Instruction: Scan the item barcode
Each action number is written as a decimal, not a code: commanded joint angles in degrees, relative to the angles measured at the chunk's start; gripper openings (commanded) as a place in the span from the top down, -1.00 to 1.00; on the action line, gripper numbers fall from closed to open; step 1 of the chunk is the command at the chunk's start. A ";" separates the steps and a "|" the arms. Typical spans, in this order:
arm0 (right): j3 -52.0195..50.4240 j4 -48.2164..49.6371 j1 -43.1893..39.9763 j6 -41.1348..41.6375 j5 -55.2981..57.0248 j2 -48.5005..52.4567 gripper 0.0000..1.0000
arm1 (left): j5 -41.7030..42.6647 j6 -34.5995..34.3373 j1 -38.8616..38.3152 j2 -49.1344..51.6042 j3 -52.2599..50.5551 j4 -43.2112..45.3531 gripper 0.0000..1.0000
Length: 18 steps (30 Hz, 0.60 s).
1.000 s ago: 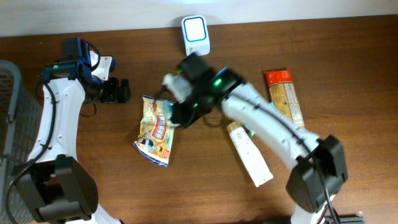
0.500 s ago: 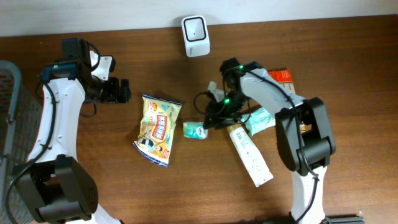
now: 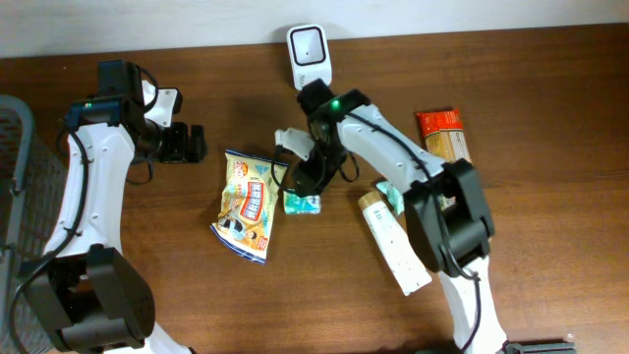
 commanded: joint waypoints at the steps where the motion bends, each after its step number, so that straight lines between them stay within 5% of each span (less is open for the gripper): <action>1: 0.52 -0.52 -0.68 -2.99 -2.14 2.89 0.08 | 0.44 -0.52 -0.11 0.17 0.26 0.09 -0.98; 7: 0.52 -4.55 -3.43 -2.97 -8.07 3.37 0.35 | 0.44 -0.52 -0.11 0.17 0.26 0.09 -0.98; 14: -6.82 -0.72 -3.58 -0.85 -13.35 3.37 0.40 | 0.44 -0.52 -0.11 0.17 0.26 0.09 -0.98; 17: -6.88 1.25 -3.54 6.25 -13.33 3.37 0.92 | 0.44 -0.52 -0.11 0.17 0.26 0.09 -0.98; 18: -6.88 1.57 -3.54 9.75 -13.40 3.37 0.92 | 0.44 -0.52 -0.11 0.17 0.26 0.09 -0.98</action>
